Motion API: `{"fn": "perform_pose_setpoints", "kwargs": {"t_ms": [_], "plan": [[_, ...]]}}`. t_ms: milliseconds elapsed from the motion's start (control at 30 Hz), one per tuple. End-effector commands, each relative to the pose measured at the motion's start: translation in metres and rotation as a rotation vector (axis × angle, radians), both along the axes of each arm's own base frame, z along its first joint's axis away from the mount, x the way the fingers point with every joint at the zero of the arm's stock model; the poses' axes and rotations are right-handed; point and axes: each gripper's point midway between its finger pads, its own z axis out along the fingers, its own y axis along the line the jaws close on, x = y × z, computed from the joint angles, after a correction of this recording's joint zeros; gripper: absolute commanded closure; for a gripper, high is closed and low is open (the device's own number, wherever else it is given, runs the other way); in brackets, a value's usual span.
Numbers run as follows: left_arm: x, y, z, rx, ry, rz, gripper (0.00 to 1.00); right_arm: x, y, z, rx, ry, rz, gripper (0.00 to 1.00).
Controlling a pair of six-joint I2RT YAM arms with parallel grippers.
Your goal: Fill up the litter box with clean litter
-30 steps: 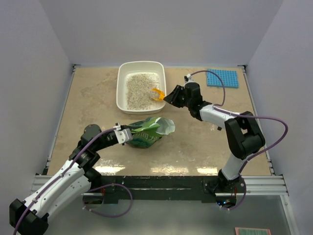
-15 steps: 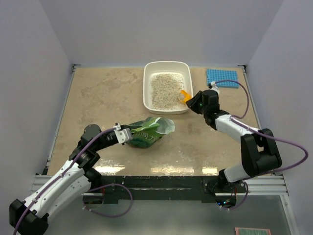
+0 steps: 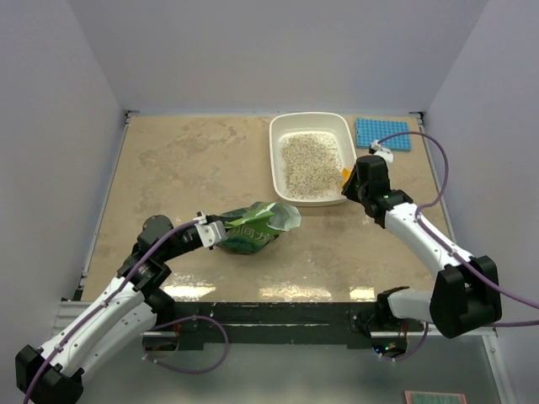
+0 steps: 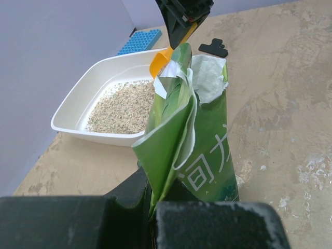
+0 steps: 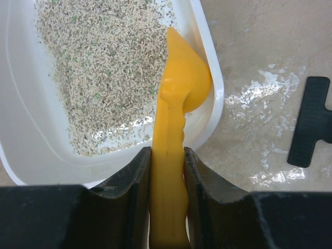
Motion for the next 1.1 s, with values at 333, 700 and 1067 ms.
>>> {"fn": "perform_pose_setpoints", "kwargs": {"t_ms": [333, 700, 1067], "plan": [[-0.003, 0.000, 0.037, -0.080, -0.101, -0.005, 1.00, -0.015, 0.024, 0.068, -0.393, -0.043, 0.224, 1.00], [0.004, 0.003, 0.035, -0.076, -0.088, 0.035, 1.00, -0.020, 0.016, 0.088, -0.637, -0.032, 0.185, 1.00], [0.023, 0.013, 0.028, -0.054, -0.062, 0.145, 1.00, -0.062, 0.070, 0.200, -0.242, -0.258, 0.467, 1.00]]}}
